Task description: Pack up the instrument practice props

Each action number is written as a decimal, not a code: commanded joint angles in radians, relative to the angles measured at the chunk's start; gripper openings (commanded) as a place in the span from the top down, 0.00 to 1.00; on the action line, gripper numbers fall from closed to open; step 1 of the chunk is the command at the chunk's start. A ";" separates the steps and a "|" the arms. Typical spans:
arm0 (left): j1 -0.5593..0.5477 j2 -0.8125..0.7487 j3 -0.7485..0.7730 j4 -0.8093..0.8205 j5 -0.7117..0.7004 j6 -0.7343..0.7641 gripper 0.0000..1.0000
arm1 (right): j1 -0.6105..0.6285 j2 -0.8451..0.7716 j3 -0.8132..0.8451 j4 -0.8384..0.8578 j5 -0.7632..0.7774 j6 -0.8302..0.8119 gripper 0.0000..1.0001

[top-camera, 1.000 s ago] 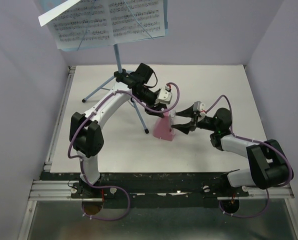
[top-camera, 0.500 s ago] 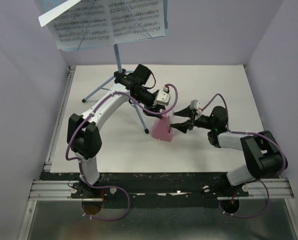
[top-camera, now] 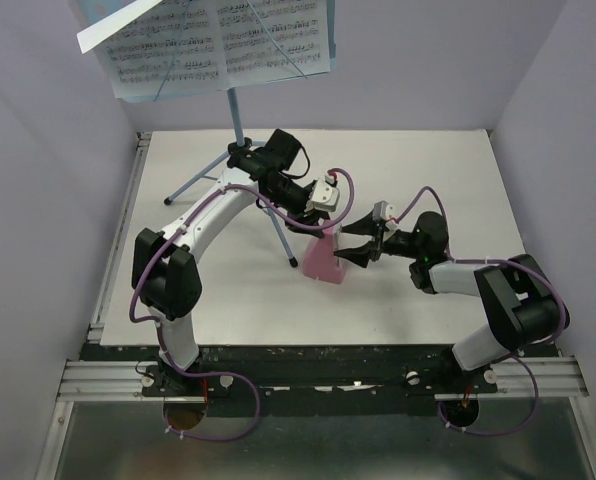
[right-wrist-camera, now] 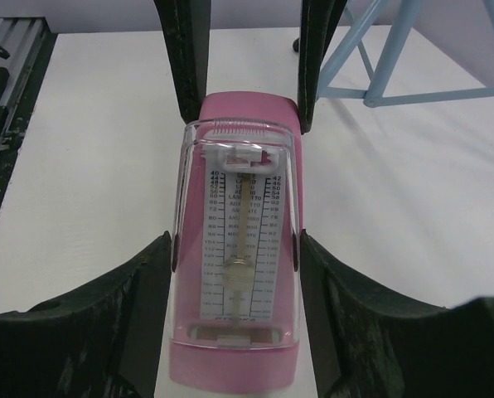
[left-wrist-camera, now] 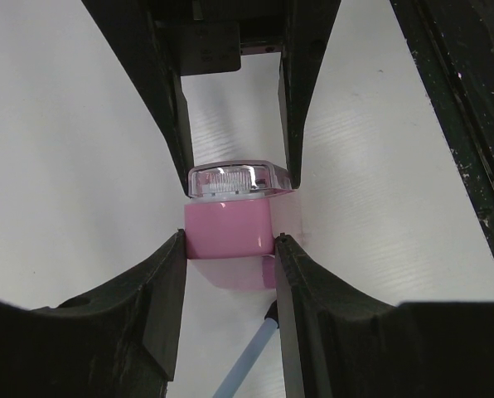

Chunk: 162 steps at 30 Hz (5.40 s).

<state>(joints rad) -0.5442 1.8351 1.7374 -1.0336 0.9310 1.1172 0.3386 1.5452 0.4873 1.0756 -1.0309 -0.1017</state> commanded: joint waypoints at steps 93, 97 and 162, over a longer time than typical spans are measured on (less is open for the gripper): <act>0.007 0.029 -0.058 -0.160 -0.098 0.170 1.00 | 0.083 -0.045 -0.018 -0.241 0.360 -0.088 1.00; 0.006 0.024 -0.062 -0.157 -0.097 0.170 1.00 | 0.083 -0.068 -0.001 -0.302 0.379 -0.213 1.00; -0.059 -0.166 -0.302 0.265 -0.127 -0.157 0.01 | 0.142 -0.232 0.267 -0.965 0.222 -0.305 0.00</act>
<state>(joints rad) -0.6147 1.7161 1.4540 -0.8070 0.8486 1.0126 0.4828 1.3563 0.7086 0.2024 -0.8383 -0.4088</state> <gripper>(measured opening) 0.985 0.995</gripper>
